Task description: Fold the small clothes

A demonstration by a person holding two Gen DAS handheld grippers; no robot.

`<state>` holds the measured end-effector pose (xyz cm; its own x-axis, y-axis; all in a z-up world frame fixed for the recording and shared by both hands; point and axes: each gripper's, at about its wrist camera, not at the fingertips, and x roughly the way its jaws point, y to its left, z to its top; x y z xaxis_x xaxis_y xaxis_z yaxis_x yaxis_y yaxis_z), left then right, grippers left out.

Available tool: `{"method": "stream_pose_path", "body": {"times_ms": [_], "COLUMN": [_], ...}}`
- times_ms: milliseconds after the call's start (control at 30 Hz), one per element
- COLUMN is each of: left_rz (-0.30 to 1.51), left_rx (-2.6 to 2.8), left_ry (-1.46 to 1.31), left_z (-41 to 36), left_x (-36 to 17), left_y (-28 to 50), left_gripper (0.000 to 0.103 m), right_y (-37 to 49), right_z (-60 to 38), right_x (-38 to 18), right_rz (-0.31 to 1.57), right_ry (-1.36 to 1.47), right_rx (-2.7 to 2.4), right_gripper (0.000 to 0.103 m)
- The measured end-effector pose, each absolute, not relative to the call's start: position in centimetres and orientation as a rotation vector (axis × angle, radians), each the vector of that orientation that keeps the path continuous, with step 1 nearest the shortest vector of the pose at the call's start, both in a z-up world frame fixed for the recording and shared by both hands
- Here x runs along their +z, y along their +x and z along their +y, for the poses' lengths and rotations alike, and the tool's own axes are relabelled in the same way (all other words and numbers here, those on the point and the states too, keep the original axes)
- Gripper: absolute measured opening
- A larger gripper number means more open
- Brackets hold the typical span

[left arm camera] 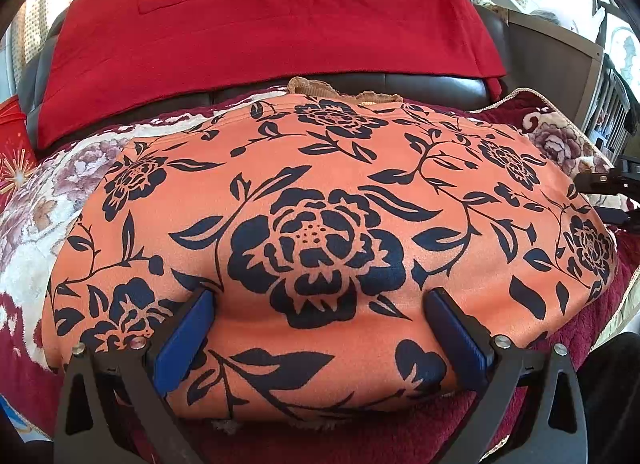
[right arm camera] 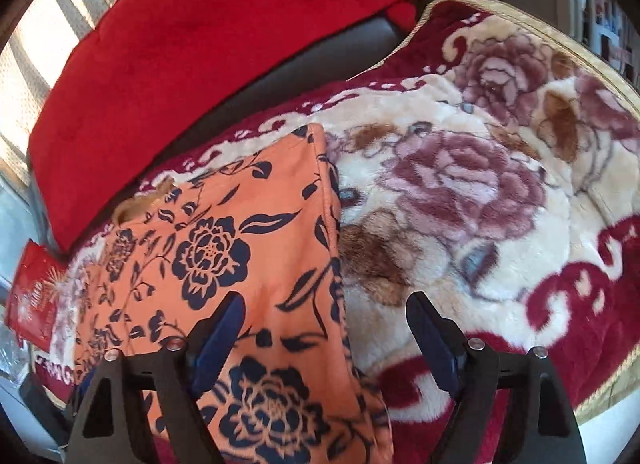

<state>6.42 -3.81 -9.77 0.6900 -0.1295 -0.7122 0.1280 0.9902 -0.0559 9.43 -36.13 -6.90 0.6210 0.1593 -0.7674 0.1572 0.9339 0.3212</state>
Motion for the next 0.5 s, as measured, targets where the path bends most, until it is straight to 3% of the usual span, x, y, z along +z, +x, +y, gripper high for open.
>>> {"method": "stream_pose_path", "body": {"times_ms": [233,400,500], "left_rz": [0.782,0.736,0.727], "left_rx": [-0.146,-0.098,-0.037], "left_ry": [-0.013,-0.161,-0.320], "left_z": [-3.6,0.1,4.5], "left_x": [-9.6,-6.9,-5.4], "left_y": [6.1,3.6,1.8], "left_gripper": [0.103,0.103,0.103], "right_y": [7.8,10.5,10.0], "right_z": [-31.1,-28.7,-28.7], "right_x": [-2.9,-7.7,-8.9], "right_rz": [0.783,0.944,0.884], "right_ry": [0.267,0.277,0.260], "right_rx": [0.143,0.188,0.202], "right_gripper": [0.086,0.086,0.091]}}
